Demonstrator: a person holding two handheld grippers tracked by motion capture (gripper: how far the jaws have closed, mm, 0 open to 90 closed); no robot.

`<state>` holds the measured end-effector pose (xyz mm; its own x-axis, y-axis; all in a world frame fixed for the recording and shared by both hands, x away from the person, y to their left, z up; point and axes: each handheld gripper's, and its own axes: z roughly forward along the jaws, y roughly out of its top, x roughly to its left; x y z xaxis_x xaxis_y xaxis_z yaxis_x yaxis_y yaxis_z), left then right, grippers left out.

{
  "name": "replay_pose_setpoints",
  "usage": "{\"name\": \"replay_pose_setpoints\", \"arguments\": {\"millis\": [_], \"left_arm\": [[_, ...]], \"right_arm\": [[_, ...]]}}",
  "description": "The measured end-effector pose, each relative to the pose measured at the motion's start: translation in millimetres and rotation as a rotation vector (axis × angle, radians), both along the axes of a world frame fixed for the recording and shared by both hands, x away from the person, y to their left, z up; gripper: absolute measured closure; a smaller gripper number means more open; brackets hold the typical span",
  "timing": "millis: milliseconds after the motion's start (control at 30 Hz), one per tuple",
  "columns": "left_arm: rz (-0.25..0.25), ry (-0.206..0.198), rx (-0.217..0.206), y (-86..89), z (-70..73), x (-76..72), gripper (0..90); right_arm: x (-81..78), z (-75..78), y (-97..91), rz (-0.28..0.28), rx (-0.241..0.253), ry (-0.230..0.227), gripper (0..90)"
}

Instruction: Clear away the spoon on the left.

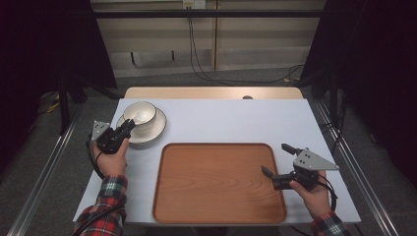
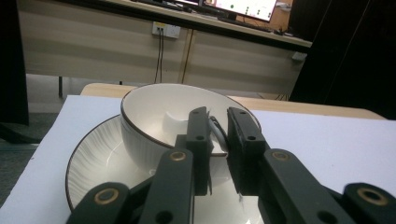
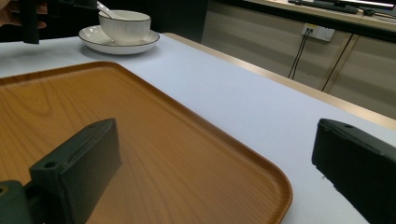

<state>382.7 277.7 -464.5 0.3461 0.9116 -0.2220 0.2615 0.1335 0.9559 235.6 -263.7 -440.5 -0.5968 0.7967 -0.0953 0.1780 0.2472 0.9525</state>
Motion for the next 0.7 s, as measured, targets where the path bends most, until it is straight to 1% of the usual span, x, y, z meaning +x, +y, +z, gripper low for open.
{"name": "replay_pose_setpoints", "arguments": {"millis": [67,200,267,300,367,400,467,533,567,600,633,700], "left_arm": [[0.004,-0.004,0.002,1.3,0.3,0.7,80.5],[0.008,-0.014,-0.019,2.1,2.7,3.8,82.6],[0.0,-0.018,-0.017,2.7,3.8,4.9,83.0],[0.008,-0.023,-0.028,2.3,5.1,5.9,83.3],[0.001,-0.031,-0.043,1.2,7.7,8.0,84.3],[0.005,-0.039,-0.042,0.6,8.4,9.5,84.4],[-0.003,-0.04,-0.036,0.1,10.8,11.8,84.7],[0.017,-0.05,-0.06,-2.6,12.5,15.4,84.8],[0.005,-0.048,-0.049,-1.4,12.9,16.4,84.9],[0.01,-0.048,-0.056,-2.0,13.5,17.5,84.9],[0.008,-0.058,-0.065,-2.4,14.0,19.7,85.0],[0.015,-0.061,-0.063,-3.1,15.8,22.9,85.0]], "right_arm": [[0.0,0.0,0.0,0.003,-0.001,-0.002,0.9],[0.0,-0.1,-0.1,0.005,0.001,-0.003,0.9],[-0.1,0.0,-0.3,0.009,0.0,0.0,0.9],[0.0,-0.1,-0.1,0.008,-0.001,-0.004,0.9],[-0.4,0.0,0.1,0.013,0.001,-0.002,0.9],[-0.4,0.0,0.1,0.013,0.001,-0.002,0.9],[-0.5,0.0,-0.1,0.014,0.001,-0.003,0.9],[-0.5,0.1,-0.3,0.013,0.002,-0.005,0.9],[-1.3,0.4,-0.7,0.011,0.003,-0.001,0.9],[-1.3,0.4,-0.7,0.011,0.003,-0.001,0.9],[-1.2,0.4,-0.9,0.012,0.004,-0.003,0.9],[-1.3,0.4,-1.2,0.01,0.005,-0.004,0.9]]}}
